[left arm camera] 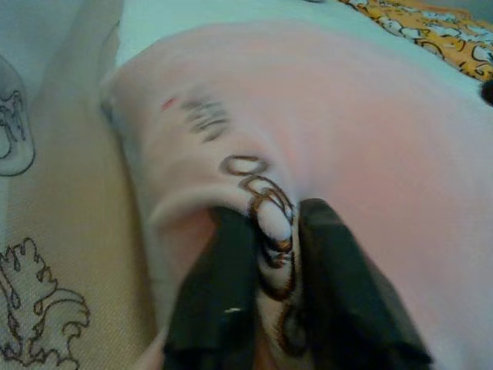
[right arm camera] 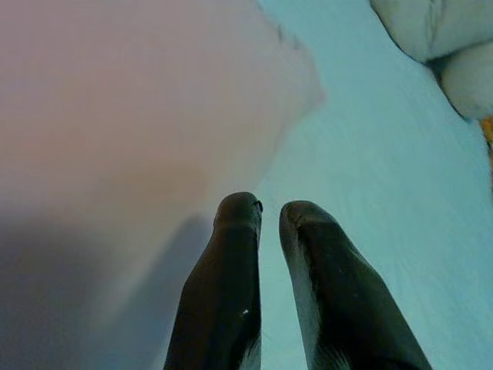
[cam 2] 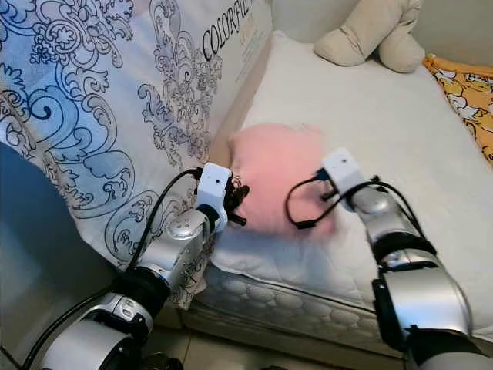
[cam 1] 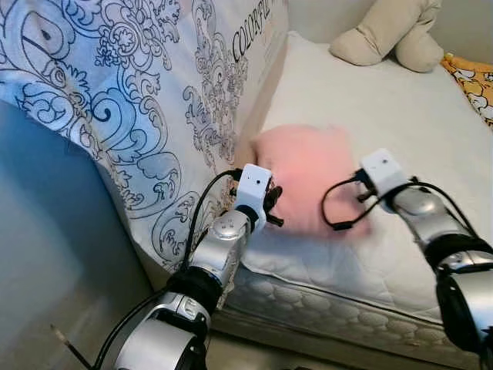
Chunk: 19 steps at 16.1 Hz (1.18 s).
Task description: Clean up the room
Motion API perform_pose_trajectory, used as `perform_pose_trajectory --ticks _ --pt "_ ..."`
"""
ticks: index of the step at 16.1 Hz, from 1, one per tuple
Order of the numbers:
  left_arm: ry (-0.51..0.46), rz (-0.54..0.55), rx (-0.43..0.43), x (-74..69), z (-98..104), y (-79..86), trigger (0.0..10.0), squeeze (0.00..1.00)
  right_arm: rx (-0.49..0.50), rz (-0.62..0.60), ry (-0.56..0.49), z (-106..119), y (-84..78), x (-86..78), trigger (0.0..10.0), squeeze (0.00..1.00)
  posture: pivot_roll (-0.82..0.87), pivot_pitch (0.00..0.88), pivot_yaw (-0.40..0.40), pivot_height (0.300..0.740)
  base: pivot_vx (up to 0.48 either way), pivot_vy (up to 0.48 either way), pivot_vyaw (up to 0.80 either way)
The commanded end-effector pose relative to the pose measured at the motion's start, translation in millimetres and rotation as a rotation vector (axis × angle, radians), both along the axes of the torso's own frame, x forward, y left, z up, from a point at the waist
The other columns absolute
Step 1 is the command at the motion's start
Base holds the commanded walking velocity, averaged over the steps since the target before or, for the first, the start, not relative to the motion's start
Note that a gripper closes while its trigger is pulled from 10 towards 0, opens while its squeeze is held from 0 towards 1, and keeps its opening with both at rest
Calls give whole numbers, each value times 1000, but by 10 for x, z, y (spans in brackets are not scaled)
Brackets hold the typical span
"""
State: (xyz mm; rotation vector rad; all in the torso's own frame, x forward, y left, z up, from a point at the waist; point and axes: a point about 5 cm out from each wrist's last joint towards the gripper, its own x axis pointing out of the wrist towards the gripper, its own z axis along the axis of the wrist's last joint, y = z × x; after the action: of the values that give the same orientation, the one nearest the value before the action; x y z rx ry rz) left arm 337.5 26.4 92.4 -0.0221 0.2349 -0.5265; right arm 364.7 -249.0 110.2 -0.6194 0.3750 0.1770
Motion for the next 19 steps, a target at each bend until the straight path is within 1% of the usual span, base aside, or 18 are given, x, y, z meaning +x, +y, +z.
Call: perform_pose_trajectory --ticks 1,4,6,7,9,10,11,12,13,14,15,16,17,18,19 --pt "0 -72 -61 -105 64 -341 10000 1000 -15 -21 -5 -15 -76 -33 10000 1000 -53 0 -76 740 0 0 0" --pt "-40 -69 -55 -87 130 -324 10000 1000 -70 -1 -62 58 -85 -10 10000 1000 -55 0 -75 740 0 0 0" --pt "-99 -57 -51 -68 242 -259 10000 1000 -111 47 -131 145 -38 24 10000 1000 -57 0 -76 740 0 0 0" --pt "-117 -47 -55 -65 287 -222 10000 1000 -107 59 -156 170 -29 27 10000 1000 -56 0 -77 740 0 0 0" --pt "-234 13 -61 -74 505 -6 10000 1000 -64 86 -308 322 -16 26 10000 1000 -54 0 -77 740 0 0 0" --pt "-317 45 -37 -88 600 101 10000 1000 46 52 -385 375 -7 11 10000 1000 -55 0 -79 740 0 0 0" --pt "-402 100 -20 -115 680 252 10000 1000 210 -23 -490 398 1 -42 10000 1000 -55 0 -78 740 0 0 0" --pt "-429 146 -17 -133 678 374 10000 1000 347 -99 -533 350 1 -108 10000 1000 -56 0 -77 740 0 0 0" --pt "-402 211 -7 -134 589 518 10000 1000 462 -147 -569 258 60 -230 10000 1000 -61 0 -77 740 0 0 0" --pt "-359 266 -25 -170 500 646 10000 1000 530 -174 -605 132 147 -414 10000 1000 -62 0 -71 740 0 0 0" --pt "-339 287 -46 -184 470 683 10000 1000 553 -195 -612 79 168 -480 10000 1000 -62 0 -71 740 0 0 0" --pt "-293 304 -69 -193 414 711 10000 1000 605 -242 -598 -30 197 -566 10000 1000 -68 0 -64 740 0 0 0" --pt "-289 302 -70 -192 409 699 10000 1000 629 -265 -593 -70 209 -599 10000 1000 -69 0 -61 740 0 0 0" --pt "-286 294 -74 -167 407 650 10000 1000 658 -272 -562 -143 277 -644 10000 1000 -78 0 -51 740 0 0 0" --pt "-282 288 -82 -138 410 621 10000 1000 678 -258 -545 -129 333 -672 10000 1000 -83 0 -45 740 0 0 0"
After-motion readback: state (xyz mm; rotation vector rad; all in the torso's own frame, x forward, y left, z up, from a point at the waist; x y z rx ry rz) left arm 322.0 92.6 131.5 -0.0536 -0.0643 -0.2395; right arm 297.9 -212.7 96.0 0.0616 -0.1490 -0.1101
